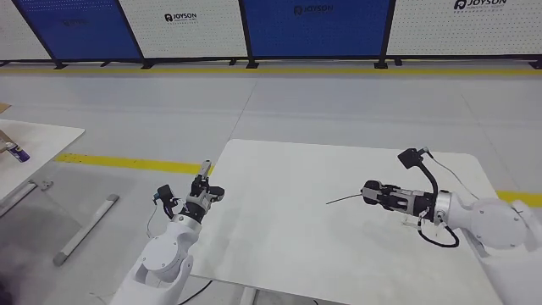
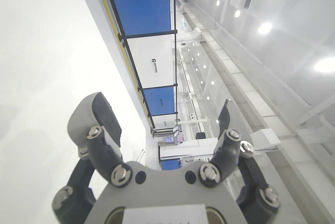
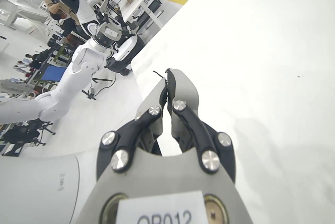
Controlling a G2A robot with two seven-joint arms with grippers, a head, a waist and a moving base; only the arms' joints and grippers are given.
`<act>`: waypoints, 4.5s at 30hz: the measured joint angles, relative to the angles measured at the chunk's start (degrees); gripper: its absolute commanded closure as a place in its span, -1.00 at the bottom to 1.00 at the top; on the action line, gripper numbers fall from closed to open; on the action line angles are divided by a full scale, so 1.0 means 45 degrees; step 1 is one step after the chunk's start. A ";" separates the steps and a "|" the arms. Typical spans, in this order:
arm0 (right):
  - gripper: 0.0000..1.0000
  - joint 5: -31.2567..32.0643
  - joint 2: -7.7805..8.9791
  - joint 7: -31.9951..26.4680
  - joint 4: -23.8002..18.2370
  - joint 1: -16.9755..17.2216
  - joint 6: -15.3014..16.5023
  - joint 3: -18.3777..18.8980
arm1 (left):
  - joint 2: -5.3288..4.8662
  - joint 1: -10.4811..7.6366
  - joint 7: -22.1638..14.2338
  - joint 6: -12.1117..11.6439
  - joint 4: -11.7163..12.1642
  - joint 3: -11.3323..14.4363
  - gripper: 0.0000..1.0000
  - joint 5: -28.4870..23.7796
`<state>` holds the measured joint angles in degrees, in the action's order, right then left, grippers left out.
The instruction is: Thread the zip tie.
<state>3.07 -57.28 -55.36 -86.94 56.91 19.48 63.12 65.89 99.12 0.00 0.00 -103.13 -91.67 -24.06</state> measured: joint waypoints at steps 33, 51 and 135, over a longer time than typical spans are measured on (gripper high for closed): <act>1.00 0.4008 0.0180 0.2771 -0.1263 -0.0036 0.0000 -0.0446 | 0.0004 -0.0450 -0.1013 0.4233 -0.2716 0.0040 -1.00 -0.2350; 1.00 0.4008 0.0180 0.2771 -0.1263 -0.0036 0.0000 -0.0446 | -0.0055 -0.0680 -0.1018 0.4329 -0.2631 0.0715 -1.00 -0.2482; 1.00 0.8204 0.0175 0.3918 -0.3243 -0.1127 0.0000 -0.3429 | -0.2085 -0.5406 0.2687 0.4329 -0.0998 0.7294 -1.00 -1.2843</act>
<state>39.99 -56.49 -37.73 -101.53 51.83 19.48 47.69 56.51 74.80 12.09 19.48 -107.62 -58.85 -81.86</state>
